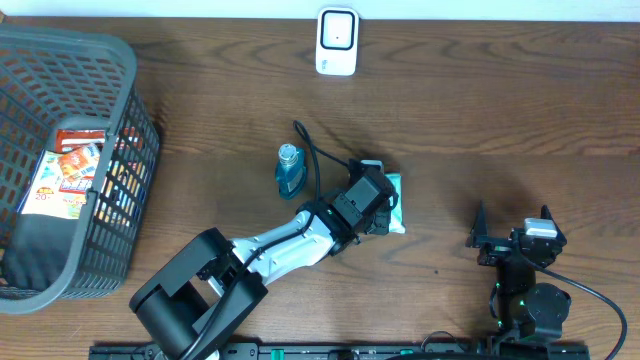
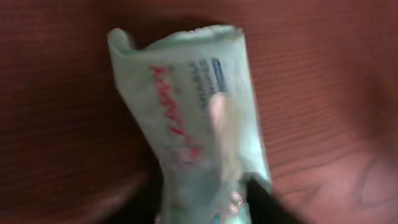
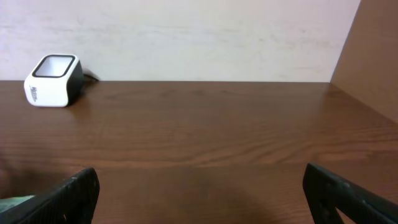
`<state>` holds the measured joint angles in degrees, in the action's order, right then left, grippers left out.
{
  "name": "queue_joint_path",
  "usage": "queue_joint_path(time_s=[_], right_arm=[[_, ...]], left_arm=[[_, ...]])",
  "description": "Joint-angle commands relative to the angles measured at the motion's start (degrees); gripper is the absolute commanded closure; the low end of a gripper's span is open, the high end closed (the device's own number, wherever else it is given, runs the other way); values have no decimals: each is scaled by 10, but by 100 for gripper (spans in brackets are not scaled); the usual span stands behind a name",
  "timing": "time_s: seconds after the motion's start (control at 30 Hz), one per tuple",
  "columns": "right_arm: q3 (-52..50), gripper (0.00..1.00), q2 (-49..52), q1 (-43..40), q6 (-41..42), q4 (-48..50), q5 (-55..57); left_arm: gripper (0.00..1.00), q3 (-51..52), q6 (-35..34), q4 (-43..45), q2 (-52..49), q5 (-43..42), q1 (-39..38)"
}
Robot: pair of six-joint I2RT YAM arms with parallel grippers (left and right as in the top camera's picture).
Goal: Scan the item barcode
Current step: 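Carry the green wipes pack toward the scanner and hold it, then place the wipes pack on the table right of the bottle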
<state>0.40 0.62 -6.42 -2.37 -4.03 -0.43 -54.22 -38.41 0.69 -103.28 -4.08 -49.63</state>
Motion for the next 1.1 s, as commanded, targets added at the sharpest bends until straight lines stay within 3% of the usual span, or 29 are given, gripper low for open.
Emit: queue_joint_path(time_s=[0.0, 0.27, 0.53, 0.83, 1.07], right_arm=[[-1, 1, -2, -2, -7, -2, 1], [-1, 1, -2, -2, -7, -2, 1], [-1, 1, -2, -2, -7, -2, 1], [-1, 1, -2, -2, -7, -2, 1], [-1, 1, -2, -2, -7, -2, 1]], left_arm=[[36, -5, -9, 0, 7, 9, 0], [15, -13, 25, -25, 54, 9, 0], [0, -57, 87, -119, 199, 9, 0], [2, -120, 131, -240, 356, 50, 34], [2, -162, 122, -365, 458, 119, 171]])
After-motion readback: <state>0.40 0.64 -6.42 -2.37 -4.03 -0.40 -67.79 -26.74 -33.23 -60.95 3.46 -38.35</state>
